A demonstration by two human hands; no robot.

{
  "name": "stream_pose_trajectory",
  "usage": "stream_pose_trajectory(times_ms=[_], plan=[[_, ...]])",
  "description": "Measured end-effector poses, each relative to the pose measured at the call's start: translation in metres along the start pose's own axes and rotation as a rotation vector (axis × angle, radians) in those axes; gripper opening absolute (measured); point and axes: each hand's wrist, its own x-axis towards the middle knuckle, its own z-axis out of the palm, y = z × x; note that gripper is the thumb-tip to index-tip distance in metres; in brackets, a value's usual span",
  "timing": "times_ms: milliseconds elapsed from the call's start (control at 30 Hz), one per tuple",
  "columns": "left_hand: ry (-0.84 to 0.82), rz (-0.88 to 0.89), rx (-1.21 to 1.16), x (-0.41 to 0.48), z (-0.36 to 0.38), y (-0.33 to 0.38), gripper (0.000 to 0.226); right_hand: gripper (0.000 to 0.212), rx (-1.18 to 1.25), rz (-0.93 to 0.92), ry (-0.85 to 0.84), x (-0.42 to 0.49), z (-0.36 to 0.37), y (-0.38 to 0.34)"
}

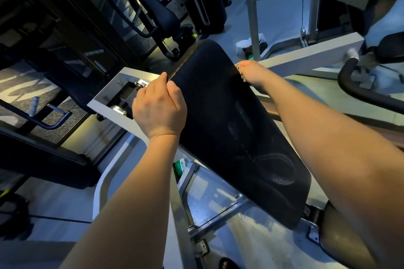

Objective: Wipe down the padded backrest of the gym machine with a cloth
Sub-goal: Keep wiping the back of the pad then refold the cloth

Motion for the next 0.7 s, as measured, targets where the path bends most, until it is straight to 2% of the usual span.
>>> stream_pose_trajectory(times_ms=[67,200,300,367,433,500,567,633,700], plan=[[-0.007,-0.009,0.006,0.000,-0.001,0.001,0.055,0.039,0.002,-0.028,-0.001,-0.003,-0.003,-0.019],[-0.015,-0.015,0.015,-0.001,-0.002,0.001,0.053,0.038,0.200,-0.142,0.018,0.001,-0.008,-0.047],[-0.012,-0.013,0.014,-0.001,-0.001,0.002,0.050,0.021,0.061,-0.132,-0.082,-0.004,-0.006,-0.020],[-0.004,-0.014,0.013,-0.001,0.000,0.002,0.048,0.022,-0.068,-0.036,-0.106,-0.011,-0.006,0.018],[-0.002,-0.018,0.014,0.000,0.001,0.001,0.048,0.027,-0.092,0.089,-0.148,-0.017,-0.006,0.050],[0.002,-0.022,0.015,0.000,0.001,0.002,0.049,0.028,-0.101,0.121,-0.179,-0.016,-0.006,0.060],[0.003,-0.023,0.017,-0.001,0.000,0.003,0.048,0.022,-0.018,0.100,-0.144,-0.019,-0.009,0.040],[0.002,-0.021,0.014,-0.001,0.000,0.002,0.048,0.047,0.201,0.070,-0.114,-0.019,-0.011,0.017],[0.001,-0.020,0.016,0.000,0.000,0.001,0.049,0.053,0.281,-0.002,-0.074,-0.015,-0.008,0.014]])
